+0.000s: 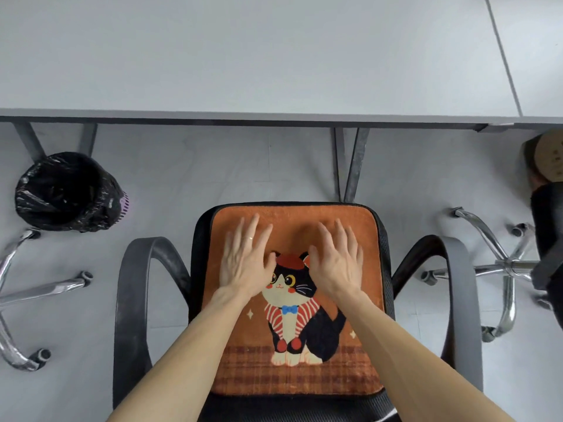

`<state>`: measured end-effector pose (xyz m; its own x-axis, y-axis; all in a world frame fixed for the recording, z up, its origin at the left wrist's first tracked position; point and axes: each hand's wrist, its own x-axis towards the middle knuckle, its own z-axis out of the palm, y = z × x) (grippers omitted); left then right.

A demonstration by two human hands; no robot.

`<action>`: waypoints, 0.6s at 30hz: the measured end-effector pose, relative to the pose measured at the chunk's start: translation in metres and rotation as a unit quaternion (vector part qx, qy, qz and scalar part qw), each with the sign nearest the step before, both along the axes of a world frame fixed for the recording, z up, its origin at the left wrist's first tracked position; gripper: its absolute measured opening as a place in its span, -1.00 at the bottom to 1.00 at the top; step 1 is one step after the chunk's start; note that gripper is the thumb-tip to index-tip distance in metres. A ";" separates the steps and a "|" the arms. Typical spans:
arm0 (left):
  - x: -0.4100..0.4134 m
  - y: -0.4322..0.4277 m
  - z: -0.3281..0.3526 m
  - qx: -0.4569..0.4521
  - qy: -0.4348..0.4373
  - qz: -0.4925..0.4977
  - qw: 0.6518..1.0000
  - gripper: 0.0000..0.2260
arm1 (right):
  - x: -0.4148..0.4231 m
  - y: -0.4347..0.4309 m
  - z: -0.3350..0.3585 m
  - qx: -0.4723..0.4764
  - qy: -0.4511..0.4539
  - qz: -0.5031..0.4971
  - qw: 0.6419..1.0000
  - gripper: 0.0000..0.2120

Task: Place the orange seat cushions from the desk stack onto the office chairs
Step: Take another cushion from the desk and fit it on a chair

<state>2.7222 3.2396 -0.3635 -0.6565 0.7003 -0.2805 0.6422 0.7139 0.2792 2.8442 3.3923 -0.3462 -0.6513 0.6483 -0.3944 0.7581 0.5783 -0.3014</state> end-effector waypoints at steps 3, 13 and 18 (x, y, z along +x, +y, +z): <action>-0.028 0.021 -0.014 -0.035 0.003 -0.014 0.999 -0.38 | -0.029 0.021 -0.021 -0.025 -0.031 0.013 0.999 -0.41; -0.053 0.016 -0.026 -0.098 0.003 0.000 0.995 -0.26 | -0.016 0.059 -0.039 0.067 -0.055 0.021 0.996 -0.05; -0.049 0.013 -0.025 -0.101 0.020 -0.002 0.995 -0.27 | -0.014 0.057 -0.040 0.074 -0.051 -0.001 0.996 -0.01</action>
